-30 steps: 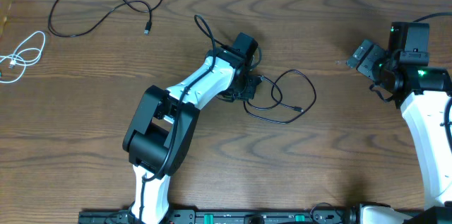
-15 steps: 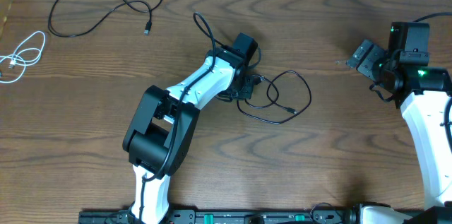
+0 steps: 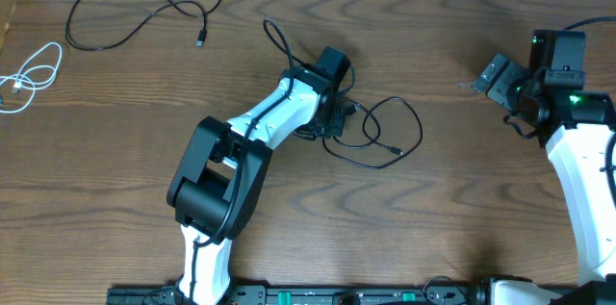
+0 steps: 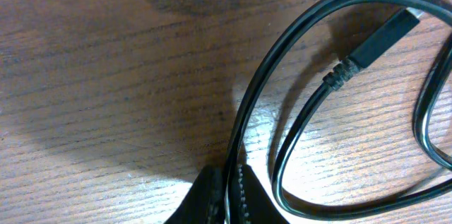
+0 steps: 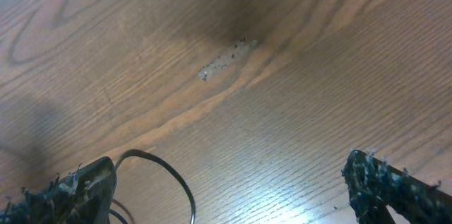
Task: Untangle cables
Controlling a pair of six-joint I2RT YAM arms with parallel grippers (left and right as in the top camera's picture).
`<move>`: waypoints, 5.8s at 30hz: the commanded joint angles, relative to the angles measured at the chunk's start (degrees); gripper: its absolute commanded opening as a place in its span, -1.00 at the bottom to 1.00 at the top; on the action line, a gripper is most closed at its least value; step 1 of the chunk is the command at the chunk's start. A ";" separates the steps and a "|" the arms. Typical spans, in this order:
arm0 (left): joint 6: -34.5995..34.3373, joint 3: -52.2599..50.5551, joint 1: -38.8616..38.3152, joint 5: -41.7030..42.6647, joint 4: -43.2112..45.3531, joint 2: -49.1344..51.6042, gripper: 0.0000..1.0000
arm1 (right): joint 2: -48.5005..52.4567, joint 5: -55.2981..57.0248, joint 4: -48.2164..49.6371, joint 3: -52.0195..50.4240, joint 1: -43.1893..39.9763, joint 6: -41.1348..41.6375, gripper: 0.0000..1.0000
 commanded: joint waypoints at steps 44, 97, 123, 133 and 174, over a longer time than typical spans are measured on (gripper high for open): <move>-21.51 2.16 3.80 -6.16 8.68 -52.76 -0.85 | 0.07 -5.57 1.66 0.20 -0.07 2.91 0.99; -45.72 2.10 9.05 -21.35 -10.73 -53.70 -0.04 | 2.67 -55.01 23.43 0.20 34.12 -21.79 -0.98; -66.10 2.10 9.05 8.46 -10.12 -53.40 0.66 | 2.67 -62.77 42.73 0.20 37.18 -15.02 -0.98; -67.87 2.10 9.05 8.46 -9.11 -53.40 0.18 | 2.67 -63.04 41.86 0.20 37.70 -13.70 -0.98; -66.10 2.05 9.05 12.11 -12.20 -53.44 -0.51 | 2.69 -65.42 38.49 0.20 37.75 -25.20 -0.98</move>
